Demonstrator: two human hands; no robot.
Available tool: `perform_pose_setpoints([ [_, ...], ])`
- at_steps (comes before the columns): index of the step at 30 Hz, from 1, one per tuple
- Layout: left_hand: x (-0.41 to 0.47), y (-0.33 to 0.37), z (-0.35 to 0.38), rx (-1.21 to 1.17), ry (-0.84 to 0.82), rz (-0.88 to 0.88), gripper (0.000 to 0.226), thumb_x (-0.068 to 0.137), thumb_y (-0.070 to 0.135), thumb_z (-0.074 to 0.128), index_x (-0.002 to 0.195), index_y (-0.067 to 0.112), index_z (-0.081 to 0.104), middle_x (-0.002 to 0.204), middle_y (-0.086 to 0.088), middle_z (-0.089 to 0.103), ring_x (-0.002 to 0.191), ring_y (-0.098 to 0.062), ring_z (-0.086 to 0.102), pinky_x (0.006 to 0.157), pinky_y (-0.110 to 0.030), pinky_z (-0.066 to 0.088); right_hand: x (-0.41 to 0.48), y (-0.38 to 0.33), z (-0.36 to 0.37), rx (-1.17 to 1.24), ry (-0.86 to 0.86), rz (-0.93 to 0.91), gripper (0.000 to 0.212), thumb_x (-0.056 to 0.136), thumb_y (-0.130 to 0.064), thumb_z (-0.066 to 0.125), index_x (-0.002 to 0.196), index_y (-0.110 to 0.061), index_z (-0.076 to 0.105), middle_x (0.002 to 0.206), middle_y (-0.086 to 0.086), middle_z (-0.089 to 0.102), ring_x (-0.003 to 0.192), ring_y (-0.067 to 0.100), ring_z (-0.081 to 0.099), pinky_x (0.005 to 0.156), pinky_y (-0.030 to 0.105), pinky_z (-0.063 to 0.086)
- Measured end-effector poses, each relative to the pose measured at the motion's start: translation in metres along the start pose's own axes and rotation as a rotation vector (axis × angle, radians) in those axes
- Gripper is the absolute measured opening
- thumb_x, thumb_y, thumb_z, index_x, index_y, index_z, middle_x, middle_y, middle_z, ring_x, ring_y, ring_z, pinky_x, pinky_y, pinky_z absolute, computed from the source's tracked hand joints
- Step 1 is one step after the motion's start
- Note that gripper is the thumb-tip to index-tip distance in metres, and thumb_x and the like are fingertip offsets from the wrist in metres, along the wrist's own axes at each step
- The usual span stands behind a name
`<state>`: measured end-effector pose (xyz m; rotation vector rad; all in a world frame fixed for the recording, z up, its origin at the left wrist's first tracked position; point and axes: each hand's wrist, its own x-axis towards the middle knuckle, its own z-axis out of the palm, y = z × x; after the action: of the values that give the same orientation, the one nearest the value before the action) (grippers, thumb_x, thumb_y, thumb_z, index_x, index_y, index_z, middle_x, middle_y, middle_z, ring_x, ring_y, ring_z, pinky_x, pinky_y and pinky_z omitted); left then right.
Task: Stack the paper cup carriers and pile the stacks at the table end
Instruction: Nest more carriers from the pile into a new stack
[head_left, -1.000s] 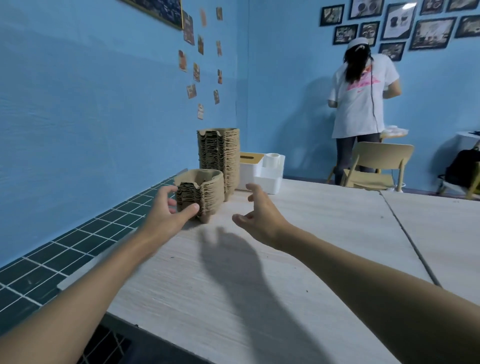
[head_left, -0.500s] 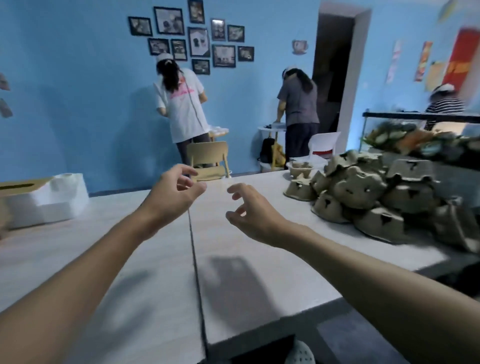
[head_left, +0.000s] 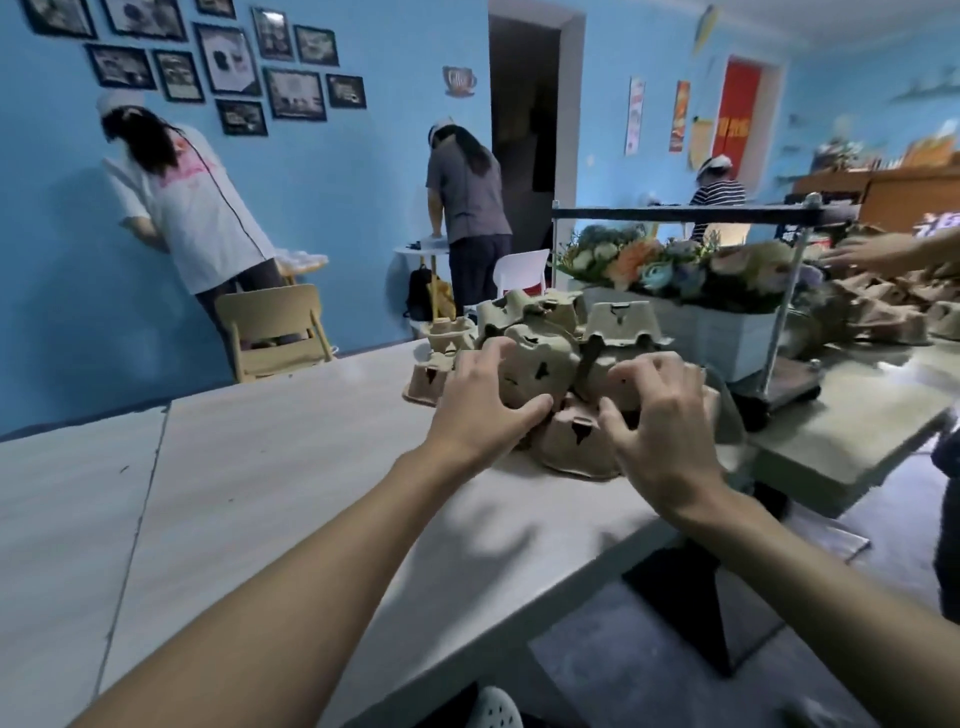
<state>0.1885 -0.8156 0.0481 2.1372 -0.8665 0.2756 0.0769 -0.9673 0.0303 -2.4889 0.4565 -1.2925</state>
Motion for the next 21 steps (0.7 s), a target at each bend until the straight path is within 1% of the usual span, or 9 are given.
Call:
perform_pose_setpoints([
  [2,0.014,0.006,0.012,0.066,0.015,-0.011,0.086,0.07,0.062,0.068,0.146,0.034,0.037,0.141,-0.008,0.043,0.132,-0.029,0.042,0.111,-0.05,0.038,0.003,0.019,-0.005,-0.055,0.051,0.07,0.034,0.083,-0.027,0.07,0.114,-0.017,0.059,0.113,0.006,0.052,0.11,0.027,0.046,0.094,0.046,0.033],
  [4,0.024,0.01,0.021,0.145,0.025,-0.04,0.086,0.075,0.06,0.072,0.148,0.039,0.032,0.146,-0.01,0.038,0.135,-0.033,0.036,0.112,-0.053,0.035,0.002,0.035,-0.007,-0.052,0.059,0.176,0.045,0.082,-0.03,0.071,0.121,-0.015,0.055,0.118,0.01,0.05,0.114,0.03,0.045,0.095,0.046,0.033],
  [6,0.029,0.012,0.028,0.238,0.062,-0.063,0.08,0.077,0.058,0.073,0.145,0.042,0.035,0.142,-0.009,0.039,0.133,-0.033,0.035,0.11,-0.054,0.036,-0.002,0.048,-0.005,-0.034,0.05,0.261,0.05,0.081,-0.03,0.073,0.123,-0.015,0.052,0.121,0.011,0.051,0.116,0.031,0.045,0.096,0.045,0.034],
  [9,0.031,0.01,0.034,0.267,0.066,-0.097,0.067,0.077,0.056,0.075,0.132,0.041,0.041,0.134,-0.009,0.042,0.129,-0.032,0.036,0.105,-0.056,0.039,-0.006,0.059,0.0,0.03,0.001,0.353,0.044,0.084,-0.027,0.07,0.122,-0.015,0.052,0.121,0.009,0.056,0.116,0.029,0.05,0.097,0.045,0.034],
  [12,0.027,0.01,0.036,0.201,0.122,-0.08,0.053,0.076,0.044,0.078,0.114,0.029,0.044,0.122,-0.008,0.043,0.12,-0.033,0.041,0.1,-0.055,0.044,-0.005,0.061,0.0,0.052,-0.02,0.353,0.021,0.089,-0.02,0.063,0.109,-0.014,0.064,0.109,0.008,0.067,0.107,0.031,0.057,0.093,0.044,0.036],
  [15,0.015,0.012,0.03,0.133,0.207,-0.022,0.043,0.075,0.03,0.079,0.097,0.025,0.042,0.108,-0.004,0.041,0.107,-0.031,0.048,0.093,-0.044,0.046,-0.007,0.06,-0.004,0.013,0.014,0.281,0.015,0.09,-0.018,0.06,0.102,-0.014,0.069,0.104,0.008,0.069,0.103,0.03,0.054,0.09,0.043,0.035],
  [17,0.004,0.008,0.023,0.115,0.242,0.001,0.04,0.076,0.024,0.079,0.094,0.023,0.043,0.104,-0.003,0.042,0.098,-0.028,0.05,0.083,-0.033,0.043,-0.009,0.056,-0.008,0.021,0.046,0.251,0.013,0.09,-0.017,0.06,0.099,-0.014,0.069,0.102,0.007,0.069,0.102,0.029,0.052,0.089,0.042,0.034],
  [19,-0.01,0.003,0.014,0.076,0.261,-0.001,0.037,0.076,0.02,0.079,0.093,0.018,0.046,0.102,-0.004,0.042,0.091,-0.024,0.049,0.076,-0.026,0.041,-0.014,0.05,-0.01,0.038,0.058,0.255,0.011,0.088,-0.015,0.061,0.096,-0.014,0.069,0.1,0.007,0.069,0.102,0.03,0.052,0.089,0.042,0.033],
  [21,-0.026,-0.005,0.004,0.036,0.255,-0.019,0.036,0.077,0.02,0.081,0.092,0.014,0.049,0.099,-0.004,0.044,0.082,-0.017,0.047,0.069,-0.012,0.035,-0.021,0.043,-0.013,0.074,0.062,0.261,0.011,0.086,-0.011,0.061,0.094,-0.014,0.067,0.098,0.007,0.068,0.101,0.031,0.052,0.092,0.043,0.034],
])
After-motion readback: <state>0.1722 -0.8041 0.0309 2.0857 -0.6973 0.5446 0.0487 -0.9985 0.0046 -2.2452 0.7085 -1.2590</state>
